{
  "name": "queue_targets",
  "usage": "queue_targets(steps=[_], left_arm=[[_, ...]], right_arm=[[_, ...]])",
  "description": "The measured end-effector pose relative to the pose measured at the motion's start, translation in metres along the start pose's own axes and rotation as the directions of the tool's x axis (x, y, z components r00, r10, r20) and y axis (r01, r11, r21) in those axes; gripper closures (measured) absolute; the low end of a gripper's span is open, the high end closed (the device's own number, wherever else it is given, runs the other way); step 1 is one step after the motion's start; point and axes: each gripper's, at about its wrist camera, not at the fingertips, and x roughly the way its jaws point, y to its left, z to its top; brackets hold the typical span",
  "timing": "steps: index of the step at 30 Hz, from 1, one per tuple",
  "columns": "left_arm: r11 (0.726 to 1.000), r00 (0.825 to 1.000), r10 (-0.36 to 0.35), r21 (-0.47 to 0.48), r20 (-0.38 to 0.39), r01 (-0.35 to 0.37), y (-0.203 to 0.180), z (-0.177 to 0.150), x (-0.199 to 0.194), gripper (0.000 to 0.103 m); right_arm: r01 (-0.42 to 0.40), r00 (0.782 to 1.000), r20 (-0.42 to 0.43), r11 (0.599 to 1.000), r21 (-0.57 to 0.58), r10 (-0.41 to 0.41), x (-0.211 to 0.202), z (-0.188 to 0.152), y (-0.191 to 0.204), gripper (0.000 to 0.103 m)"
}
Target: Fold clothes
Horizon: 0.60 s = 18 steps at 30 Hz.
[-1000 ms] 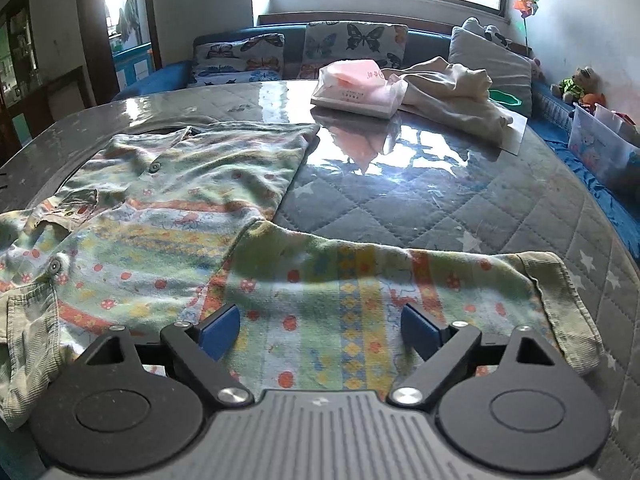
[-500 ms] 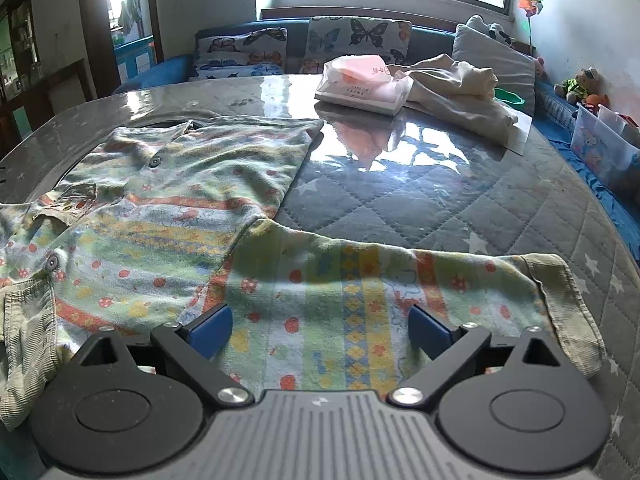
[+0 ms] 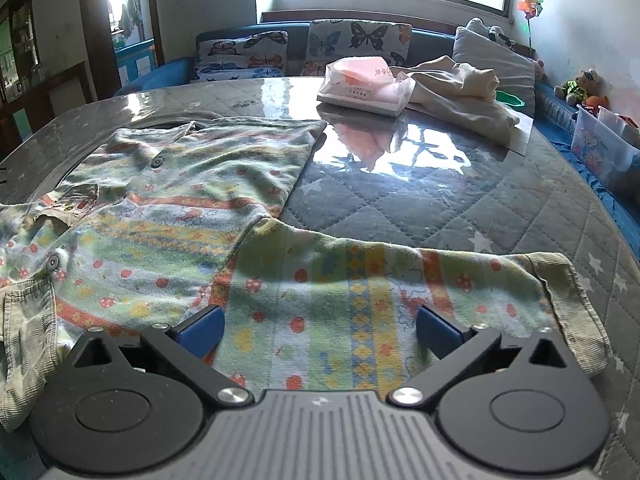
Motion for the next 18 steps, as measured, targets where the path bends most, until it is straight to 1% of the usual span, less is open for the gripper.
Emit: queue_targets(steps=[1,4,6,8,10,13,16,18], left_arm=[[1.0,1.0,0.016,0.009,-0.008,-0.016,0.0,-0.005,0.001,0.079],[0.997,0.997,0.071,0.011,0.013,-0.071,0.009,-0.018,-0.003,0.078],[0.993,0.993,0.118,0.009,0.021,-0.118,0.019,-0.025,-0.004,0.072],[0.988,0.988,0.152,-0.012,0.015,-0.152,0.03,-0.027,-0.005,0.068],[0.984,0.985,0.172,-0.043,-0.002,-0.172,0.04,-0.028,-0.006,0.068],[0.985,0.989,0.146,-0.086,-0.018,-0.147,0.041,-0.021,-0.014,0.068],[0.994,0.998,0.06,-0.088,0.014,-0.058,0.022,-0.012,-0.025,0.066],[0.997,1.0,-0.021,-0.079,0.02,0.023,0.001,-0.009,-0.03,0.064]], right_arm=[[-0.001,1.0,0.001,1.0,-0.001,0.001,0.0,0.0,0.0,0.0],[-0.004,1.0,0.003,1.0,0.0,0.004,-0.001,-0.001,-0.001,0.0],[-0.005,1.0,0.005,1.0,-0.002,0.005,-0.001,-0.002,-0.001,0.0],[-0.007,1.0,0.006,1.0,-0.003,0.007,-0.001,-0.002,-0.001,0.0],[-0.01,1.0,0.007,1.0,-0.006,0.01,-0.001,-0.002,-0.002,0.0],[-0.014,1.0,-0.002,1.0,-0.01,0.014,0.0,-0.001,-0.002,0.0],[-0.013,1.0,-0.005,1.0,-0.011,0.013,-0.001,-0.001,-0.002,0.0],[-0.01,1.0,-0.002,1.0,-0.013,0.01,-0.003,-0.001,0.0,0.0]])
